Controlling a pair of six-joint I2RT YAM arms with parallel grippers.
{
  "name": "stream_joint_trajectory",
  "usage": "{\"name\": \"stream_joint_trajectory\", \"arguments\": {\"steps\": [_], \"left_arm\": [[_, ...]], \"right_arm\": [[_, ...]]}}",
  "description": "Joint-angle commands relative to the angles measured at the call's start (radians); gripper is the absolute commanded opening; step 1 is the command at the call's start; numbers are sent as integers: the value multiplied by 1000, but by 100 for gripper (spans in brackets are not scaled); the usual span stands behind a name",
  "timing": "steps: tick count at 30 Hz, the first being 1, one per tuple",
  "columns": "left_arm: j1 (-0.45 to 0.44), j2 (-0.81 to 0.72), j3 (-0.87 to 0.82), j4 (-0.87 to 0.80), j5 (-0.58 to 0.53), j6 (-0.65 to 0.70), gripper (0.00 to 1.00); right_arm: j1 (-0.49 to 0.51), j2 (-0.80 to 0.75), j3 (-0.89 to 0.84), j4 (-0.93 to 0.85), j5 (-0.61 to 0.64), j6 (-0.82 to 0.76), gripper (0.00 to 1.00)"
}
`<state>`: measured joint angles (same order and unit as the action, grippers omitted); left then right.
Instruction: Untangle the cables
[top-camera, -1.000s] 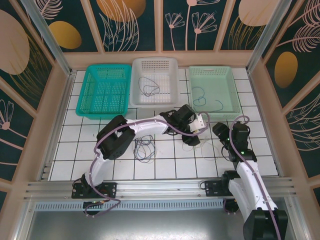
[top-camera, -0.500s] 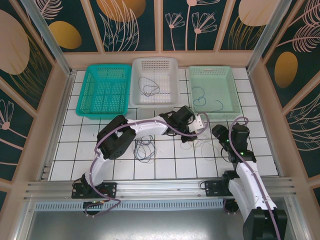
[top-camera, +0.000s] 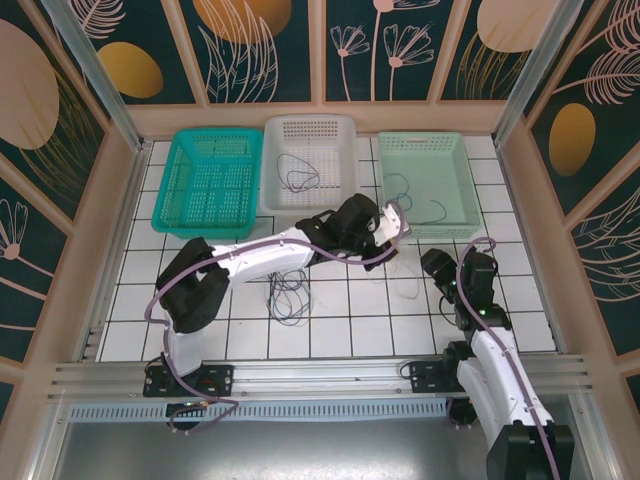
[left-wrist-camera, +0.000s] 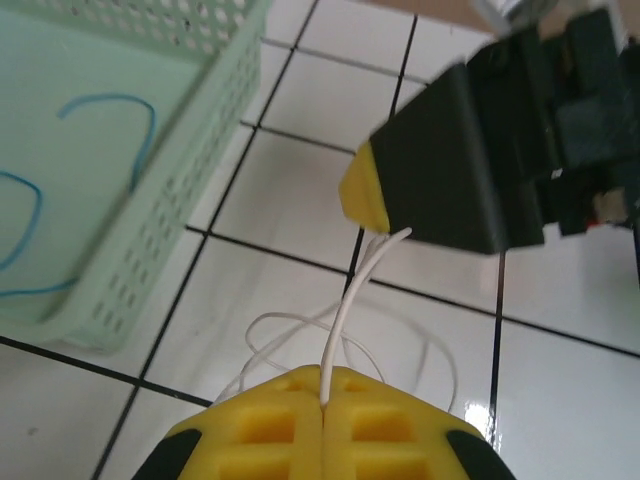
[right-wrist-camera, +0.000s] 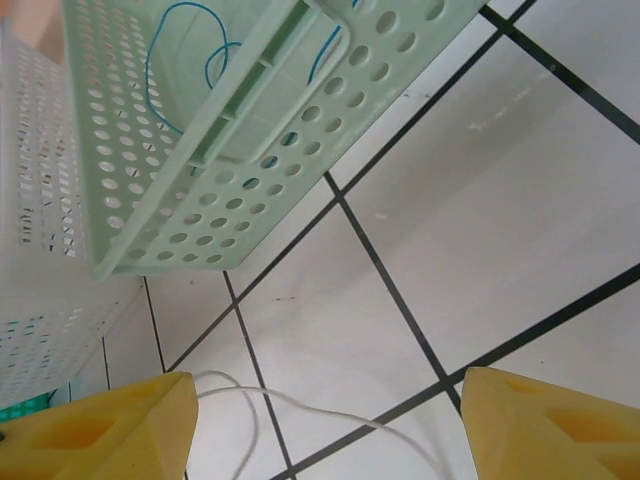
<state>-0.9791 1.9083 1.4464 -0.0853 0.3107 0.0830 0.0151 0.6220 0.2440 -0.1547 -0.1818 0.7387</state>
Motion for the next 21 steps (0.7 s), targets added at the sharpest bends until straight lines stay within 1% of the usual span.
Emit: {"name": "stream_joint_trajectory", "arguments": {"steps": [1,7,13,18,19,21], "left_arm": [[0,-36,-18,16,-28,-56,6],[-1,-72,-47,35,-35,-85,11],[0,-77,-88,25,14,-88,14],[0,-76,-121,27,-4,-91,9],[1,-70,-123,24,-5,-91,10],[0,-51,-113,1,-8,-89,19]], "right_arm": [[11,-28,-7,29,6,0,71],[14,-97,-10,21,9,-14,71],[15,-130,-15,-13,12,-15,72],[15,-128,-15,-38,17,-9,71],[15,-128,-14,-44,21,-8,71],[14,-127,-10,-54,30,-6,71]]}}
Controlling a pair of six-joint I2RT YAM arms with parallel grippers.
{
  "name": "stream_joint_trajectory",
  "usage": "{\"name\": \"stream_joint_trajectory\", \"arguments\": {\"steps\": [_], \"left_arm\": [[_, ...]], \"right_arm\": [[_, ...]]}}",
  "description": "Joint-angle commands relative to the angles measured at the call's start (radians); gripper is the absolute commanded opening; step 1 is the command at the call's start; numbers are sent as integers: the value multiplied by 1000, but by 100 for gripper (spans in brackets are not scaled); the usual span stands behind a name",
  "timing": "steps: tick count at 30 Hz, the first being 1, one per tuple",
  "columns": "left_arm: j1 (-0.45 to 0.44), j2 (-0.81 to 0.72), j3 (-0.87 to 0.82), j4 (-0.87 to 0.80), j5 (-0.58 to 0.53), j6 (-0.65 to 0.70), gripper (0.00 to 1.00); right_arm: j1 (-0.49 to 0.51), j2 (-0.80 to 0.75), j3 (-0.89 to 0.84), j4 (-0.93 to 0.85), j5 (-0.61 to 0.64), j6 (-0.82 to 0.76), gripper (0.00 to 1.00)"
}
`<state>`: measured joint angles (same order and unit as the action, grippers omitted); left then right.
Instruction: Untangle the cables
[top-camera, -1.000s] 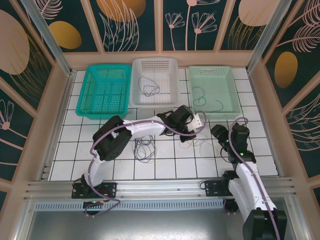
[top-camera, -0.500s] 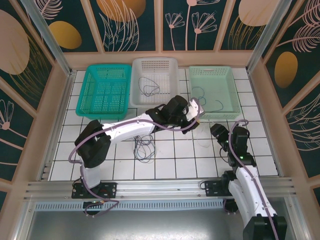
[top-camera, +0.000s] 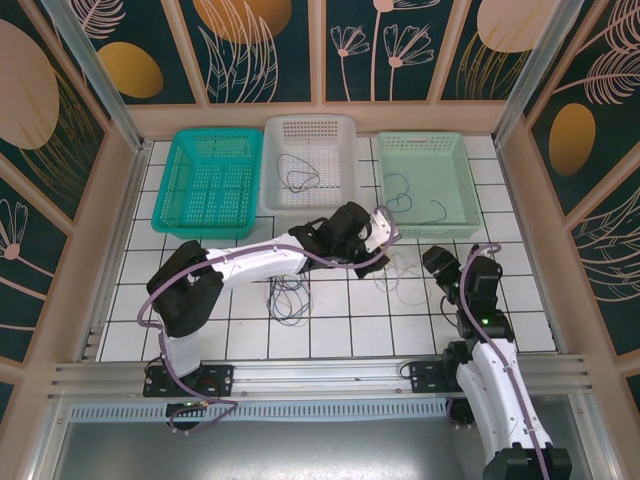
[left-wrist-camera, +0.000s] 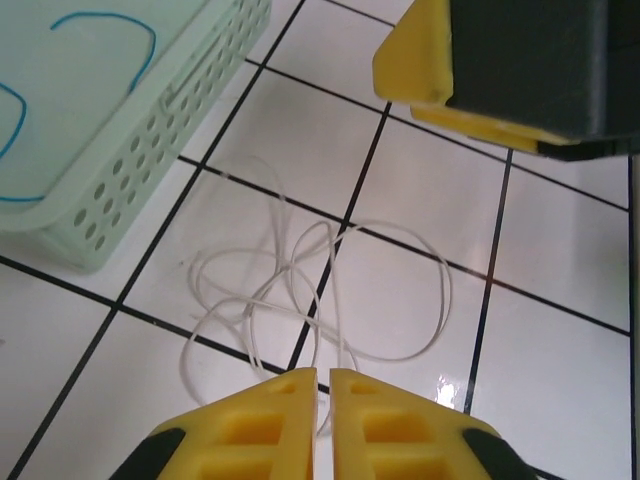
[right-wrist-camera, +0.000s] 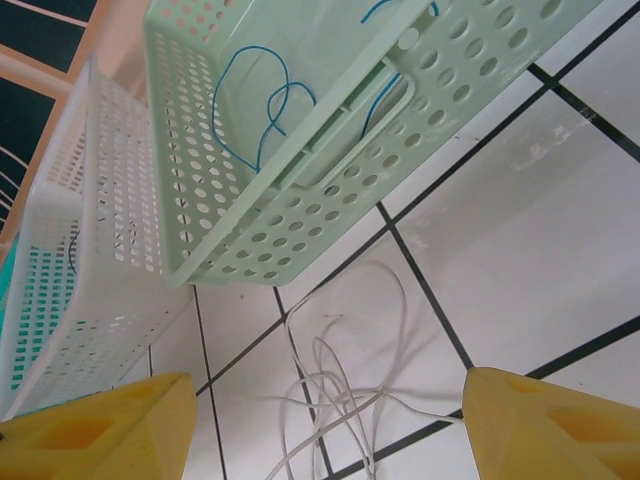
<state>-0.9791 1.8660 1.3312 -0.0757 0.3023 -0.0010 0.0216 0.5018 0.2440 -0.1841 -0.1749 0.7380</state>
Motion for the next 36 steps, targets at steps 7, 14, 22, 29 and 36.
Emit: {"name": "stream_joint_trajectory", "arguments": {"steps": [7,14,22,29,36], "left_arm": [[0,20,-8,-23,40,28,47],[-1,118,67,-71,96,88,54],[-1,224,156,-117,100,117,56],[-1,285,199,-116,88,113,37],[0,260,200,-109,64,104,0]], "right_arm": [[8,-3,0,-48,43,-2,71],[8,4,6,-50,55,0,71],[7,5,13,-60,75,-11,72],[7,18,9,-49,75,-12,73],[6,23,15,-55,78,-14,72]]}}
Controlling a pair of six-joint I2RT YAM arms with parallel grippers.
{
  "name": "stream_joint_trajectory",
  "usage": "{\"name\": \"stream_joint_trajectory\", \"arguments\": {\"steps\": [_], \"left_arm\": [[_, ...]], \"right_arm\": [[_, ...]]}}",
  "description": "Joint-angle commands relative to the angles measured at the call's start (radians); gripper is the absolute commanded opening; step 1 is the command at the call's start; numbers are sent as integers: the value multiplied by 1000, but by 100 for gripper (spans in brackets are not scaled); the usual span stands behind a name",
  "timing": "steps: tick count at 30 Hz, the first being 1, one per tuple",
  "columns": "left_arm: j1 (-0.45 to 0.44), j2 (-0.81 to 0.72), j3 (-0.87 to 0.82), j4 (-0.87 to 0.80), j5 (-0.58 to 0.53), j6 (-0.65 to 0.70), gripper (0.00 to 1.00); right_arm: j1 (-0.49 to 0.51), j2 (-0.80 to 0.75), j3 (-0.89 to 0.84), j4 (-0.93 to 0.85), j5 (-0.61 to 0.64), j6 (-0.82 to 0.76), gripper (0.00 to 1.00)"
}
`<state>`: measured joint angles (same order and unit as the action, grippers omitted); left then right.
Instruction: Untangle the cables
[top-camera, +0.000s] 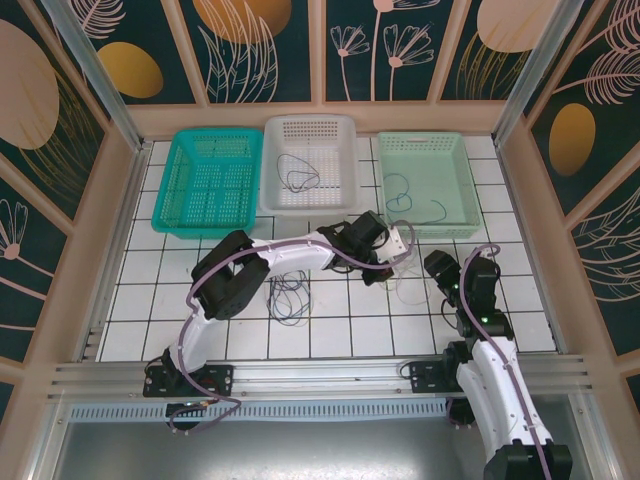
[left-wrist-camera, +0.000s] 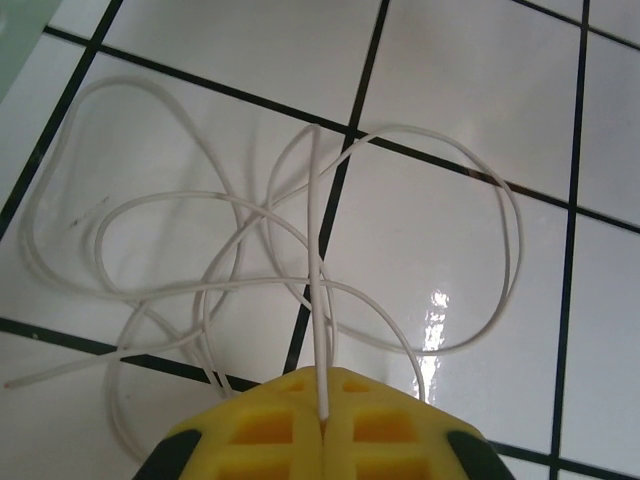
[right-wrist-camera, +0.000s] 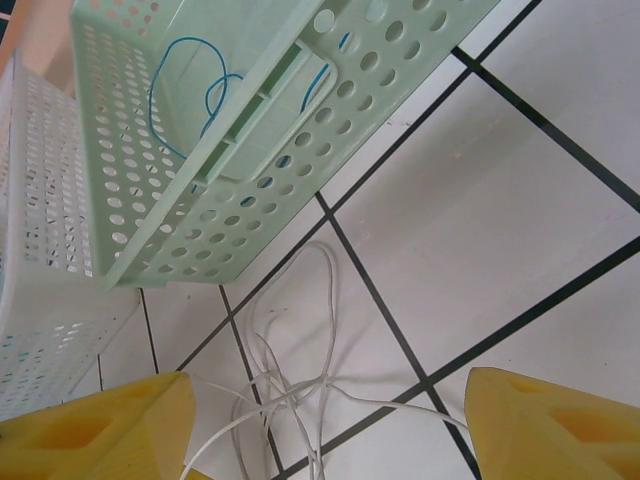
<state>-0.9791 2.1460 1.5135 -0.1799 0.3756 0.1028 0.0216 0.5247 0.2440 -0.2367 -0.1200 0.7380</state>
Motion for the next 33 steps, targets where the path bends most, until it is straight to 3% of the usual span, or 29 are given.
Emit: {"name": "stream_joint_trajectory", "arguments": {"steps": [1,7,12,22,33], "left_arm": [[0,-41,13,-5,-6,-4,0],[-1,-230,-72,28,19,-50,0],[0,-374,-129,62,-30,-82,0],[2,-461,-83,57,-91,-115,0],[9,-554,-71,81,-262,-135,0]], "right_arm": [[6,-1,16,-1,21,-15,73],[8,-10,15,22,-22,-39,77],[9,-36,9,48,-41,-44,77],[53,-121,11,92,-121,-89,79],[89,-196,23,53,-60,-74,79]]}}
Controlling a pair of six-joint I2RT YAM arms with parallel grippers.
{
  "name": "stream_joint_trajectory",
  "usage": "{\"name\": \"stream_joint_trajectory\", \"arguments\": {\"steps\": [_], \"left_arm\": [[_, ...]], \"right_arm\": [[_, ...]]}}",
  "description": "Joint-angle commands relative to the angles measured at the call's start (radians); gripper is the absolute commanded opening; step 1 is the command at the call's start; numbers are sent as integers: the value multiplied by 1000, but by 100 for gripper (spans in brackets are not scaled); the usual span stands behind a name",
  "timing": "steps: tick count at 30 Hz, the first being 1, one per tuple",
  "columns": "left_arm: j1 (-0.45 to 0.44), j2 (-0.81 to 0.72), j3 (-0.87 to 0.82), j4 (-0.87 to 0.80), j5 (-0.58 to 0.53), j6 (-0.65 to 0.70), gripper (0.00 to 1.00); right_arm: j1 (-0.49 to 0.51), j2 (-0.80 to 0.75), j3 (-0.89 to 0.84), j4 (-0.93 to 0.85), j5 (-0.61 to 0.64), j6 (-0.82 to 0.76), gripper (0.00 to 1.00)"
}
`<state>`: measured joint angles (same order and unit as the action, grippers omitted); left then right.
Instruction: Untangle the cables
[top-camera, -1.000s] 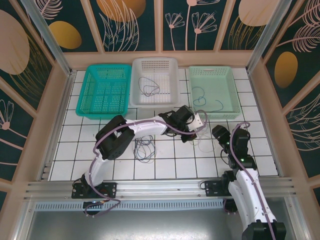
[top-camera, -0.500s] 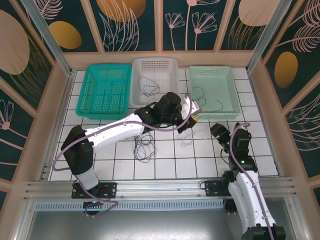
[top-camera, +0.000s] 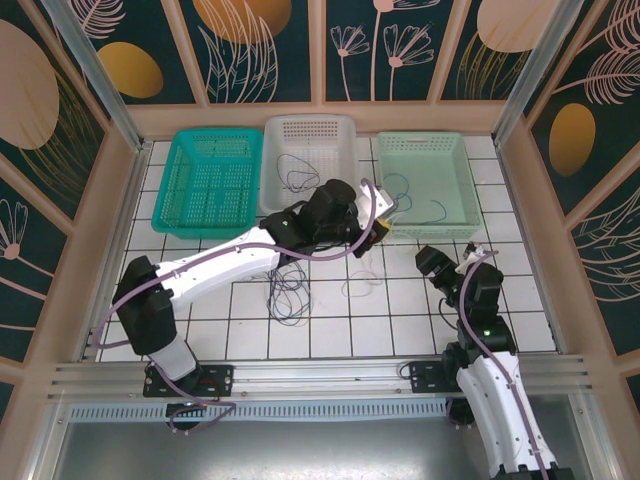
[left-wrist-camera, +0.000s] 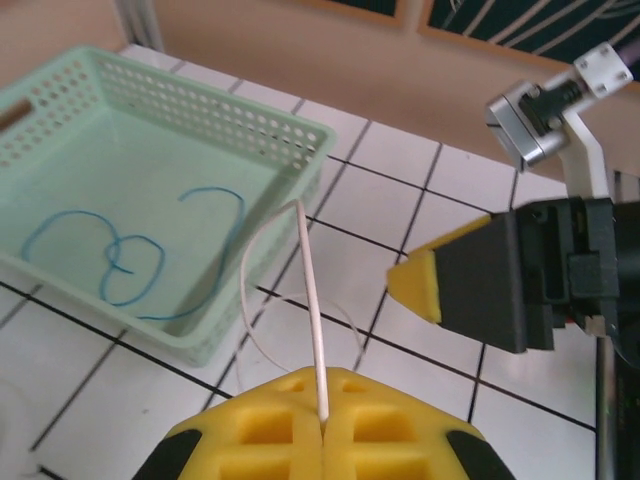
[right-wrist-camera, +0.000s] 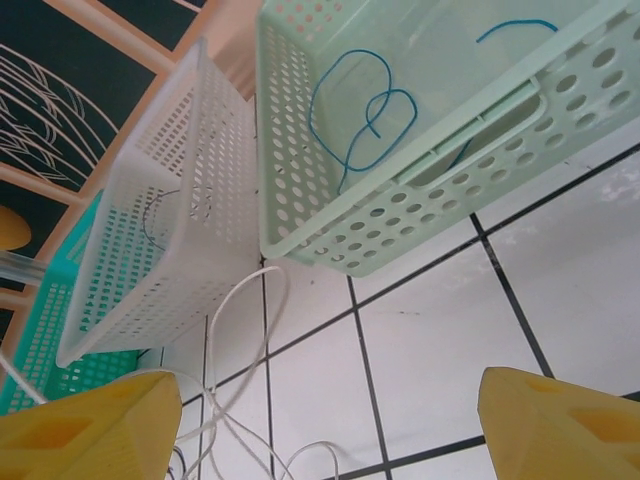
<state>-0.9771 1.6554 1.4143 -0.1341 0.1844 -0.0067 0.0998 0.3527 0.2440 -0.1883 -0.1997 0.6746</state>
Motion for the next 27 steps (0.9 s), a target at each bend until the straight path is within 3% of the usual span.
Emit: {"name": "stream_joint_trajectory", "arguments": {"steps": [1,7,16,21,27], "left_arm": [[8,-73,27,49,-69,-31,0],[8,-64,50,72,-60,-68,0],[9,-38,82,71,-68,-105,0],[9,-34,97,100,-17,-138,0],[10,-60,67,159,20,-172,0]], "right_arm": [[13,-29,25,10,10,-18,78],[79,-35,16,57,-62,-78,73],[279,-12,-31,179,10,-111,75],[361,117,-25,275,121,-113,77],[407,307,-27,554,184,-89,82]]}}
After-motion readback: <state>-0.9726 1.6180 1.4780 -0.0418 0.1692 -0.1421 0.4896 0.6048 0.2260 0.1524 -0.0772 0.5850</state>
